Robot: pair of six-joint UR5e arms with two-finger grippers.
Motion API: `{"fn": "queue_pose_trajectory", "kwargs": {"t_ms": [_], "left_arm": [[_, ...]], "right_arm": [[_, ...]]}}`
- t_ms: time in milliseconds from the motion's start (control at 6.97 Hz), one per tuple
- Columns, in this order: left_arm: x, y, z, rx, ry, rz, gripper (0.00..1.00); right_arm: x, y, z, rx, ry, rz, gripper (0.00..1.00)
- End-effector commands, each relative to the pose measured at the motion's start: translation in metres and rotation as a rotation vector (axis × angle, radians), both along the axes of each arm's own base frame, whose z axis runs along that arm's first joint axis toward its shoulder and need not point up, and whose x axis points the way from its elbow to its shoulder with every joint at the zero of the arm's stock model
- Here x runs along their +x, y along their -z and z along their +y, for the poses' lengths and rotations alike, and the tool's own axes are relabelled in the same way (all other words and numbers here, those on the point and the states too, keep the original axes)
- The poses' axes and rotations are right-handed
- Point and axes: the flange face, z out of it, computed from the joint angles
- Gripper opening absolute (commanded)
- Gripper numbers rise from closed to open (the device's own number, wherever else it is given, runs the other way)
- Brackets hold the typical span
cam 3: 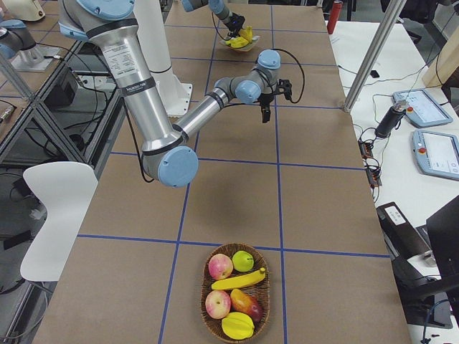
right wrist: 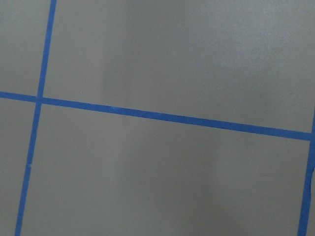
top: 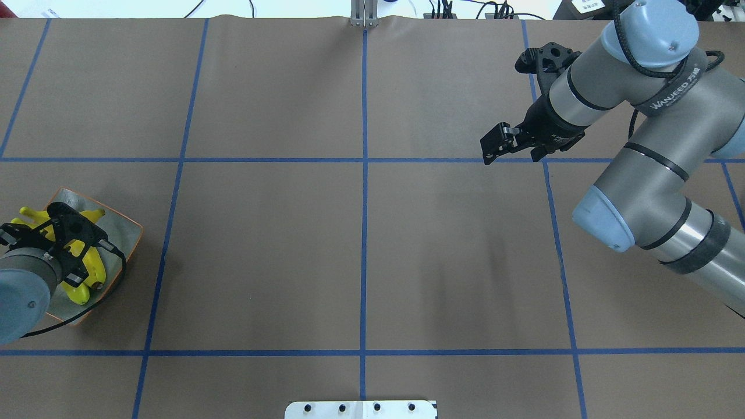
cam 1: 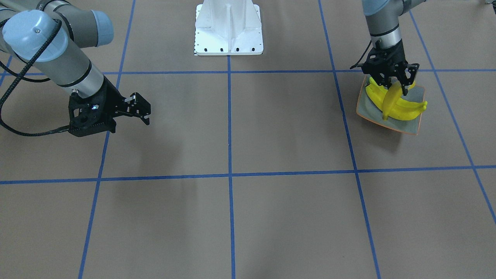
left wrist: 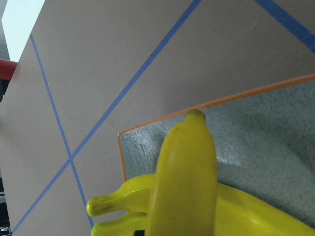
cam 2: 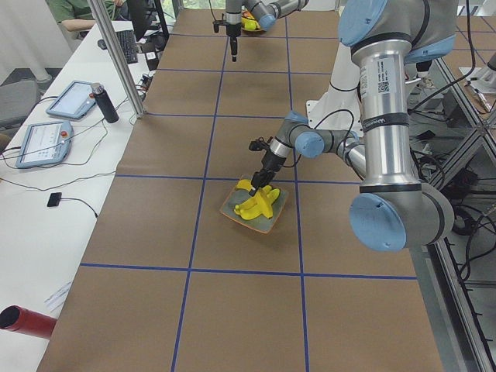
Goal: Transfer all bananas from basket to plate
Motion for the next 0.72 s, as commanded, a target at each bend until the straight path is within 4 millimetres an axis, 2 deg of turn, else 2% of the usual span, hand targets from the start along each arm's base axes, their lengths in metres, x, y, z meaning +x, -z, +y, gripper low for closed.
{"fn": "queue_pose_trajectory", "kwargs": {"t_ms": [0,144,287,431,574], "left_arm": [[0.0102,0.0037,0.0005,0.0,-0.009,0.0,0.28],[0.0125,0.0048,0.0017,0.0,-0.011,0.003,0.39],[0.0152,0.0048,0.0045,0.001,-0.017,0.004,0.91],[0.019,0.0057,0.0077,-0.005,-0.002,0.02,1.0],[0.02,0.0057,0.0088,-0.006,0.002,0.024,1.0]], "right_arm": [[0.0006,-0.0012,-0.0003,0.0,0.0,0.001,0.99],[0.0007,-0.0021,-0.0001,-0.001,0.0,0.002,0.99],[0.001,-0.0015,0.0001,0.001,-0.001,0.002,0.99],[0.001,-0.0015,0.0001,0.001,-0.001,0.002,0.99],[0.001,-0.0015,0.0002,0.0,0.0,0.001,0.99]]}}
